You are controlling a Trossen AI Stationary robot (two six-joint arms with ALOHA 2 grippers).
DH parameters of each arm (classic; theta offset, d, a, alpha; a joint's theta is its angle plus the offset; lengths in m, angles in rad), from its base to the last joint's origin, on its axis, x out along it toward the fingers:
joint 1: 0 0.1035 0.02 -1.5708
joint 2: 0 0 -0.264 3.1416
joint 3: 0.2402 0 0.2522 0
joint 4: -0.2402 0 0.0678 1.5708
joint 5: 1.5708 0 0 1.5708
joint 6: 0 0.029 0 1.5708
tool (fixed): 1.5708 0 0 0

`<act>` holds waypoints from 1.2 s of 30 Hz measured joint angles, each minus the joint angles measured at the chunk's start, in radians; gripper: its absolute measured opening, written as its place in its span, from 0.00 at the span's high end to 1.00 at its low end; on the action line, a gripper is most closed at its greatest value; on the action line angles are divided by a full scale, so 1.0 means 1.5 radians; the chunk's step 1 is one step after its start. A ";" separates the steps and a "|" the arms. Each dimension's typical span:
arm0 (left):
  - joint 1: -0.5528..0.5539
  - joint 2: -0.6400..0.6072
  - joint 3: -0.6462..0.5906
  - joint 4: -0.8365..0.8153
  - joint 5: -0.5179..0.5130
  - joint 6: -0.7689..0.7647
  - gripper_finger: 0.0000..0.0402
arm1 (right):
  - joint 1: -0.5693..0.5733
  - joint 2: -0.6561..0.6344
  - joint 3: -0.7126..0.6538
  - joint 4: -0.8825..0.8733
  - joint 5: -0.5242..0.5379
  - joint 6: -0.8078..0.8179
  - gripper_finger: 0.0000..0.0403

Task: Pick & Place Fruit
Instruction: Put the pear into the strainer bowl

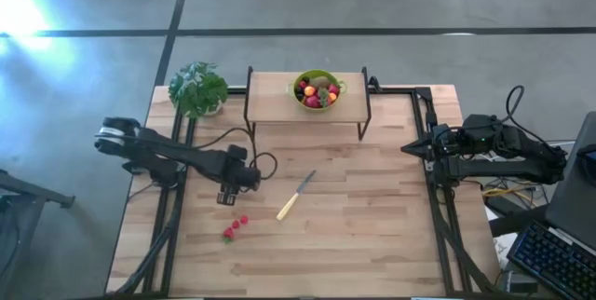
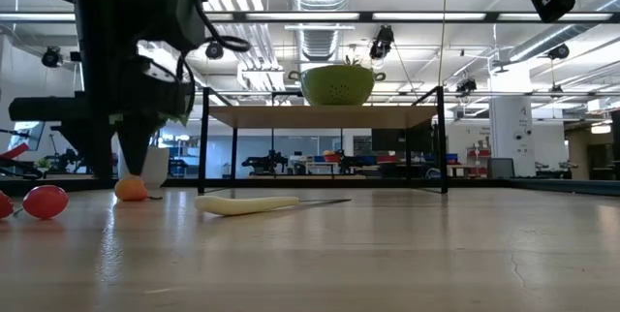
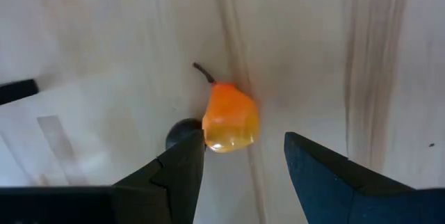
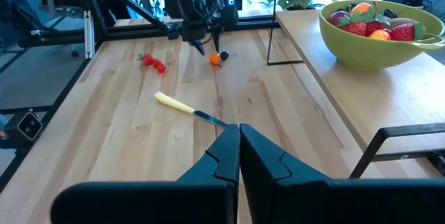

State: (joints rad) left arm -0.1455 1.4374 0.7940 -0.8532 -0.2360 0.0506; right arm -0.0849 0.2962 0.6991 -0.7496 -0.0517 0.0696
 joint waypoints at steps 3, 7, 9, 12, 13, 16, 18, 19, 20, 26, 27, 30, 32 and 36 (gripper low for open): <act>0.000 0.022 0.000 0.010 0.000 0.000 0.49 | 0.000 0.000 0.000 0.000 0.000 0.000 0.98; 0.000 0.051 0.000 0.026 0.000 0.002 0.49 | 0.000 0.000 0.000 0.000 0.000 0.000 0.98; 0.000 0.064 0.000 0.038 0.000 0.002 0.49 | 0.000 0.000 0.000 0.000 0.000 0.000 0.98; 0.000 0.077 0.000 0.046 -0.003 0.004 0.49 | 0.000 0.000 0.000 0.000 0.000 0.000 0.98; 0.000 0.081 0.001 0.047 -0.003 0.005 0.49 | 0.000 0.000 0.000 0.000 0.000 0.000 0.98; 0.000 0.083 0.001 0.049 -0.003 0.006 0.49 | 0.000 0.000 0.000 0.000 0.000 0.000 0.98; 0.000 0.082 0.001 0.050 -0.002 0.006 0.49 | 0.000 0.000 0.000 0.000 0.000 0.000 0.98; 0.000 0.081 0.000 0.050 -0.002 0.006 0.49 | 0.000 0.000 0.000 0.000 0.000 0.000 0.98; 0.000 0.080 0.000 0.051 -0.002 0.006 0.49 | 0.000 0.000 0.000 0.000 0.000 0.000 0.98; 0.000 0.069 -0.002 0.058 -0.002 -0.009 0.49 | 0.000 0.000 0.000 0.000 0.000 0.000 0.98; 0.000 0.068 -0.002 0.063 -0.001 -0.018 0.49 | 0.000 0.000 0.000 0.000 0.000 0.000 0.98; 0.001 0.065 -0.002 0.071 0.000 -0.041 0.49 | 0.000 0.000 0.000 0.000 0.000 0.000 0.98; 0.001 0.065 -0.002 0.071 0.001 -0.056 0.49 | 0.000 0.000 0.000 0.000 0.000 0.000 0.98; 0.001 0.064 -0.006 0.073 0.004 -0.060 0.49 | 0.000 0.000 0.000 0.000 0.000 0.000 0.98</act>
State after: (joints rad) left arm -0.1440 1.5333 0.7852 -0.7437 -0.2302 -0.0395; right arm -0.0848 0.2962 0.6989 -0.7495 -0.0517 0.0696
